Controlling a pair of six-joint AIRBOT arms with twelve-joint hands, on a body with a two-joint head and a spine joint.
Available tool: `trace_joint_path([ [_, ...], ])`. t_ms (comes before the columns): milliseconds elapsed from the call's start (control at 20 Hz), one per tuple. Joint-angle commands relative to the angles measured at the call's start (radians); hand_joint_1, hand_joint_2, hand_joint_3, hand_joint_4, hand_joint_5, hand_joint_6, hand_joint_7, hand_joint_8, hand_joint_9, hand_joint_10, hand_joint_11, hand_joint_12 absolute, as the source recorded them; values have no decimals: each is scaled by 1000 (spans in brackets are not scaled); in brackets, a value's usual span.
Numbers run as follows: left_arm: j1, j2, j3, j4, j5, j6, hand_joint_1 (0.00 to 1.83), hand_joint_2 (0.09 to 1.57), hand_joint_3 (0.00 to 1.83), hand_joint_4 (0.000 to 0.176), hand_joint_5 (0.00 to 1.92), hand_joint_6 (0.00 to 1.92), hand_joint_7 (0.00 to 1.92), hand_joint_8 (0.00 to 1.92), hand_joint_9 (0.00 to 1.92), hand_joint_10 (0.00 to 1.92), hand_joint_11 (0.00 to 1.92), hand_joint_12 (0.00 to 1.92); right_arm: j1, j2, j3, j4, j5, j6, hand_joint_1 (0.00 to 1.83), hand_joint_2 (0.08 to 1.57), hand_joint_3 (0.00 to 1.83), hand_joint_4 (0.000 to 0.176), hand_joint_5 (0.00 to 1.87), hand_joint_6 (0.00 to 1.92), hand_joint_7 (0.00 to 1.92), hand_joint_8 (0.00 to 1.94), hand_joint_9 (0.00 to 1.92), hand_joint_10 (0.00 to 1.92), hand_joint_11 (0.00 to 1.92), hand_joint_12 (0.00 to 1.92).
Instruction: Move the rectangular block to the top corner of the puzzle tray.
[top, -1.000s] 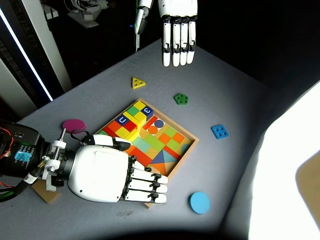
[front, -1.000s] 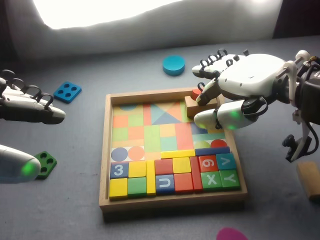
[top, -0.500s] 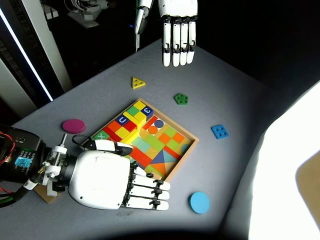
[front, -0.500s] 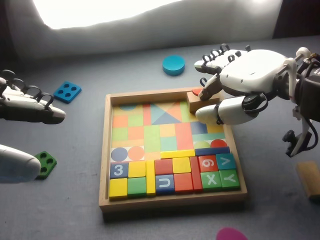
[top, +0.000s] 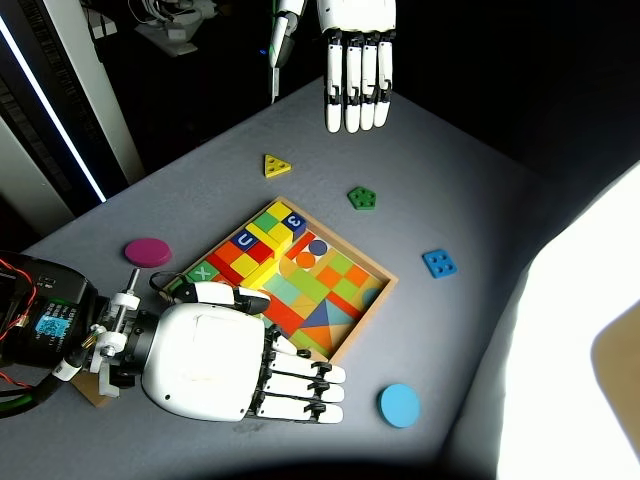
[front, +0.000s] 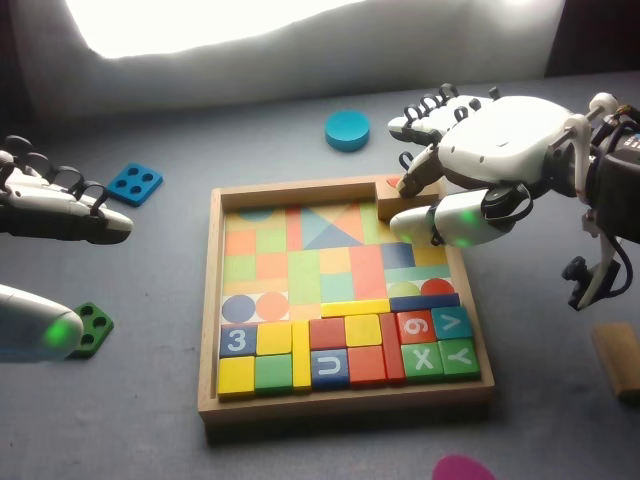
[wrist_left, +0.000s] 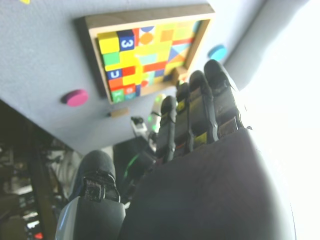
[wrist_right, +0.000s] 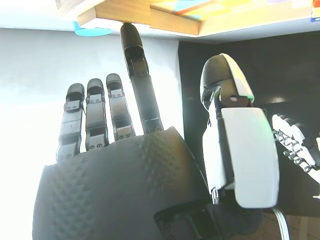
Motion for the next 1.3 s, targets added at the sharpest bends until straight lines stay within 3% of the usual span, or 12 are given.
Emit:
trace_joint_path([
  [0, -13, -1, -1, 10, 82, -1, 0, 1262, 0, 33, 119, 0, 135, 0, 142, 0, 0, 477, 5, 5, 6, -4, 97, -4, 0, 1221, 0, 0, 673, 56, 0, 0, 0, 0, 0, 0],
  [250, -13, -1, -2, 10, 82, -1, 5, 1269, 2, 26, 129, 2, 149, 2, 148, 1, 0, 493, 19, 5, 5, -4, 94, 2, 0, 1229, 2, 0, 688, 62, 7, 2, 0, 0, 0, 0],
  [850, -8, 0, 2, 10, 82, -1, 11, 1263, 0, 29, 120, 2, 125, 1, 117, 0, 0, 391, 63, 19, -1, -4, 84, 28, 0, 1227, 1, 0, 647, 45, 2, 0, 0, 0, 0, 0],
  [1100, -9, 0, 4, 10, 82, -1, 0, 1260, 0, 32, 113, 3, 126, 4, 127, 4, 0, 465, 116, 112, -121, -4, 84, 36, 0, 1225, 0, 0, 654, 48, 4, 1, 0, 0, 0, 0],
  [1250, -9, -1, 6, 10, 82, -1, 40, 1259, 0, 23, 131, 6, 143, 5, 133, 3, 0, 467, 139, 178, -216, -4, 85, 33, 0, 1224, 0, 0, 671, 56, 36, 14, 0, 0, 0, 0],
])
